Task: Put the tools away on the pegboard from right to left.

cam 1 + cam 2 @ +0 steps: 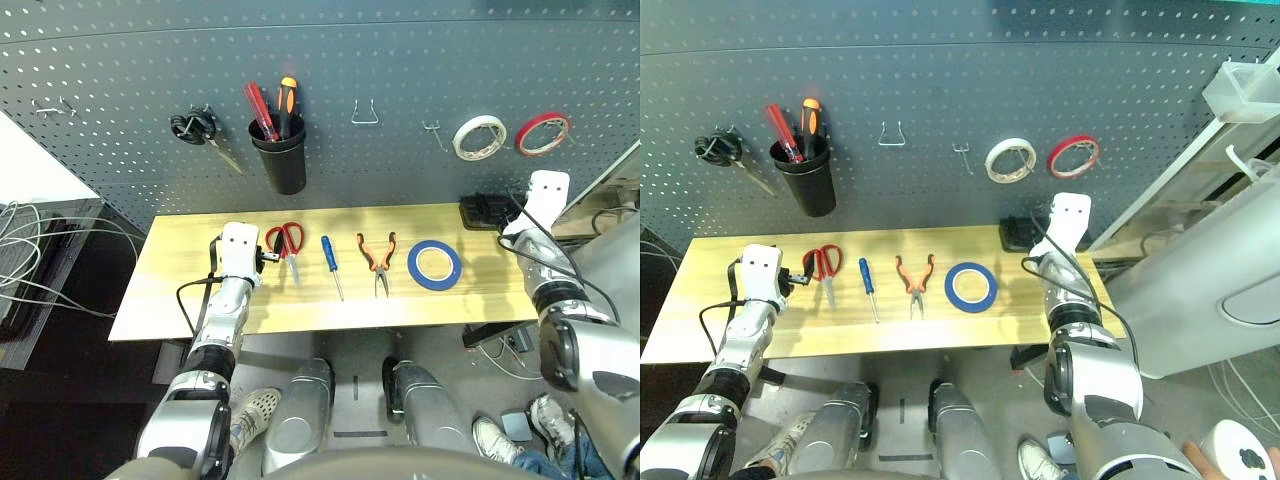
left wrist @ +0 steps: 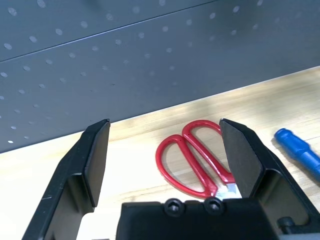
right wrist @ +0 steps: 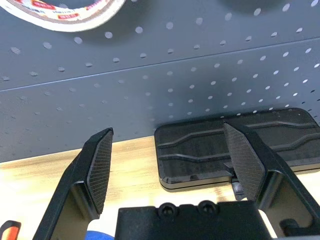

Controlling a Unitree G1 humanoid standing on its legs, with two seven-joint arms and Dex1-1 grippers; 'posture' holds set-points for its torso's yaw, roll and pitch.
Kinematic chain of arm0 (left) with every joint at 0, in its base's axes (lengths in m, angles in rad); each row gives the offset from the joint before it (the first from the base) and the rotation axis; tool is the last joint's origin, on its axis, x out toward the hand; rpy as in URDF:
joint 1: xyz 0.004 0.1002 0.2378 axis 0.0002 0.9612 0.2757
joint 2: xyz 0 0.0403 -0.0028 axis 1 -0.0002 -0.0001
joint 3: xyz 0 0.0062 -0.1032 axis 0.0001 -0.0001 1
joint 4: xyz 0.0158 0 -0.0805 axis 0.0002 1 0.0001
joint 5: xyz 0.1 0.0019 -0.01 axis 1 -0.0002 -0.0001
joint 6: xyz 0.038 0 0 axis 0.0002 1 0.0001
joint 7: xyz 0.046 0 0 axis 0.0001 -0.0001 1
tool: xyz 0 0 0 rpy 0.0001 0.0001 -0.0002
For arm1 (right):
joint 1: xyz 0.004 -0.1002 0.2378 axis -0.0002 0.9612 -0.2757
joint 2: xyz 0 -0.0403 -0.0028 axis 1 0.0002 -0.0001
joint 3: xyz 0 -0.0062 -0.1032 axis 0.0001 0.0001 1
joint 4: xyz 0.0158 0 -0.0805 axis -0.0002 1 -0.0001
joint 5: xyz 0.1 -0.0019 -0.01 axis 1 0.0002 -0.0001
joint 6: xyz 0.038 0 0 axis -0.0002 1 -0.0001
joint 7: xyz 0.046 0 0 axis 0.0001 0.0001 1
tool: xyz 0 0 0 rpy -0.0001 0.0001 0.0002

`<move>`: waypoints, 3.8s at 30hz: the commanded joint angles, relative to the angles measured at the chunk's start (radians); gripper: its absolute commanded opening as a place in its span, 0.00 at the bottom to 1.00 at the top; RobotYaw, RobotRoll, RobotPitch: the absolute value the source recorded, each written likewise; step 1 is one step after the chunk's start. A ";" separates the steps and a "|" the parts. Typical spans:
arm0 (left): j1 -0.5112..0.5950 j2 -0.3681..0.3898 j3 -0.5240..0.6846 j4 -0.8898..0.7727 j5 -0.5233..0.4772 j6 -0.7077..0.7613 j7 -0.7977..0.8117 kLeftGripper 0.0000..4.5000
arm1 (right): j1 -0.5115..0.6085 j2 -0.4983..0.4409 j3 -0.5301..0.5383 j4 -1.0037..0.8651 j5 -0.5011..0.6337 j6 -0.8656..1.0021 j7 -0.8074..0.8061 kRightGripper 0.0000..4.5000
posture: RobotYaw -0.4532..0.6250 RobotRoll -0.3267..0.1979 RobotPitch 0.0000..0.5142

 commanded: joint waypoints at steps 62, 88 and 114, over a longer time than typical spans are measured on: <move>0.132 0.027 -0.318 -0.387 0.136 0.087 -0.354 1.00 | 0.142 0.082 0.150 -0.078 -0.105 0.492 0.082 0.31 | 0.56 0.62 0.47; 0.132 -0.031 -0.327 -0.510 -0.048 -0.228 -0.457 1.00 | 0.534 -0.030 0.180 -0.864 -0.166 -0.066 0.076 0.16 | 0.51 0.62 0.38; 0.077 -0.048 -0.320 -0.530 -0.031 -0.249 -0.467 1.00 | 0.513 -0.089 0.172 -1.027 -0.185 -0.287 0.066 0.16 | 0.49 0.62 0.36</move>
